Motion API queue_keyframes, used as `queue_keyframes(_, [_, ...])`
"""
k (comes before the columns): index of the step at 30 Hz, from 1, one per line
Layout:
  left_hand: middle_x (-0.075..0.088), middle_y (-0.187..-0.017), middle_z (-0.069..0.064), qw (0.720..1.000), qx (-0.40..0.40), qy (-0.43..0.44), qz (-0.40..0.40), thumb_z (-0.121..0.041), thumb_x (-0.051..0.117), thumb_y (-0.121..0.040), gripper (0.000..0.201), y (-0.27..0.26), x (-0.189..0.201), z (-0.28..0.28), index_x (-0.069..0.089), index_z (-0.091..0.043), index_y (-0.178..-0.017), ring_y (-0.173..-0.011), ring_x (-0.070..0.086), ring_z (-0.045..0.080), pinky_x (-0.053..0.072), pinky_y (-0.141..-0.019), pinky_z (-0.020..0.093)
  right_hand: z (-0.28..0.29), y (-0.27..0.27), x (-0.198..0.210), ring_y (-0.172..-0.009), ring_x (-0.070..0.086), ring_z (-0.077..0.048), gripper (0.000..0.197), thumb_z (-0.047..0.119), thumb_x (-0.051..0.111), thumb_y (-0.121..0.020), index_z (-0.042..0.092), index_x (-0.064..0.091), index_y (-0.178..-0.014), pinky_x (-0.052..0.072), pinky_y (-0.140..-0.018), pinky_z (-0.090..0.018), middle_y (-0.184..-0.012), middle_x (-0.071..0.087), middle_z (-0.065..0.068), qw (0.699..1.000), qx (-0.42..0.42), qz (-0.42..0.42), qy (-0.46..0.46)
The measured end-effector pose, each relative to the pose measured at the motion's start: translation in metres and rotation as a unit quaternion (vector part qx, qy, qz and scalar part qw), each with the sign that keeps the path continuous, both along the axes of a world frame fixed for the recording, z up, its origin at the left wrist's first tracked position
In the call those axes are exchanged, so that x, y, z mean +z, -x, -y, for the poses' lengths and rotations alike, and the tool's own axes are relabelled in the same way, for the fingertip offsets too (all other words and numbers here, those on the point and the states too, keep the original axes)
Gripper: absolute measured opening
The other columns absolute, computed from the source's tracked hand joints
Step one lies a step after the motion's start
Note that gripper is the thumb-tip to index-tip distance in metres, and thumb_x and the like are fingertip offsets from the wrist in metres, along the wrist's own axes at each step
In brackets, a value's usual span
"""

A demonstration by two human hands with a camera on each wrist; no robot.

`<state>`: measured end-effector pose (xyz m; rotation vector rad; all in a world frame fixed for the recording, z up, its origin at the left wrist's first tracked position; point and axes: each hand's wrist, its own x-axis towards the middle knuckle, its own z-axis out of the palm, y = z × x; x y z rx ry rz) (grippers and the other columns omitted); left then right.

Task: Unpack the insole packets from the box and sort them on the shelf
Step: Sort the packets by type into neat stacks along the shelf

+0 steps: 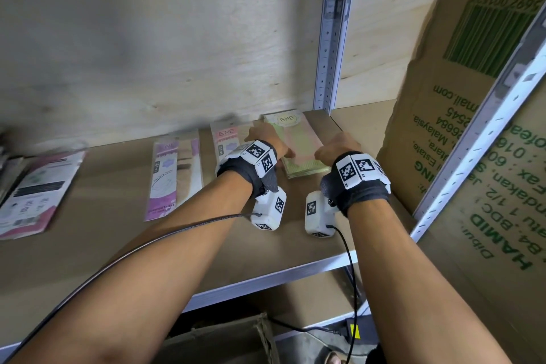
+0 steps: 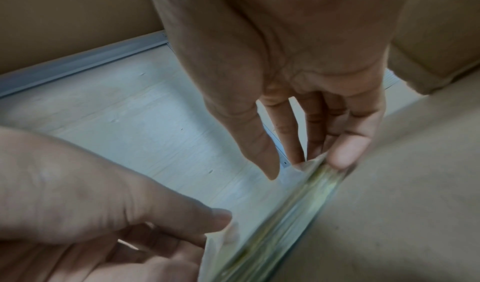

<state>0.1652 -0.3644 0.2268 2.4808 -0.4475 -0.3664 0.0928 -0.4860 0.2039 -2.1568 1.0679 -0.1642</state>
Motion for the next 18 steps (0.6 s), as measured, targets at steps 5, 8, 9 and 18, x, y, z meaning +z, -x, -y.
queue_keyframes(5, [0.073, -0.105, 0.013, 0.999, 0.029, 0.025, 0.025, -0.04, 0.081, -0.081, 0.055, -0.018, 0.024, -0.029, 0.063, 0.004, -0.111, -0.081, 0.074, 0.023, 0.056, -0.055, 0.03, -0.008, 0.001, 0.009, -0.117, 0.055, -0.034, 0.031, 0.017, 0.059, -0.086, 0.007, 0.064, -0.115, 0.049, -0.092, -0.035, -0.122, 0.061, -0.014, 0.999, -0.003, 0.019, 0.034])
queue_keyframes(8, [0.075, -0.096, 0.007, 0.994, 0.048, 0.091, 0.03, -0.037, 0.081, -0.08, 0.04, -0.03, 0.028, -0.072, 0.073, -0.002, -0.097, -0.074, 0.076, 0.022, 0.063, -0.072, 0.034, -0.018, -0.001, 0.019, -0.115, 0.056, -0.033, 0.028, 0.014, 0.058, -0.086, 0.01, 0.068, -0.113, 0.047, -0.099, -0.036, -0.121, 0.064, -0.013, 0.996, 0.009, 0.08, 0.034])
queue_keyframes(9, [0.076, -0.094, 0.009, 0.992, 0.051, 0.111, 0.029, -0.033, 0.081, -0.081, 0.032, -0.032, 0.027, -0.09, 0.075, -0.004, -0.093, -0.074, 0.077, 0.023, 0.064, -0.074, 0.035, -0.023, -0.002, 0.022, -0.111, 0.059, -0.032, 0.024, 0.014, 0.058, -0.088, 0.01, 0.071, -0.108, 0.048, -0.096, -0.034, -0.116, 0.067, -0.012, 0.994, 0.017, 0.104, 0.026])
queue_keyframes(18, [0.075, -0.076, 0.01, 0.949, 0.149, 0.277, 0.022, -0.013, 0.072, -0.089, 0.004, -0.036, -0.001, -0.268, 0.074, -0.01, -0.087, -0.056, 0.069, 0.013, 0.057, -0.053, 0.019, -0.119, -0.025, 0.027, -0.056, 0.061, -0.012, 0.009, 0.012, 0.062, -0.091, 0.015, 0.07, -0.093, 0.047, -0.059, -0.023, -0.074, 0.071, 0.0, 0.96, 0.183, 0.197, -0.082])
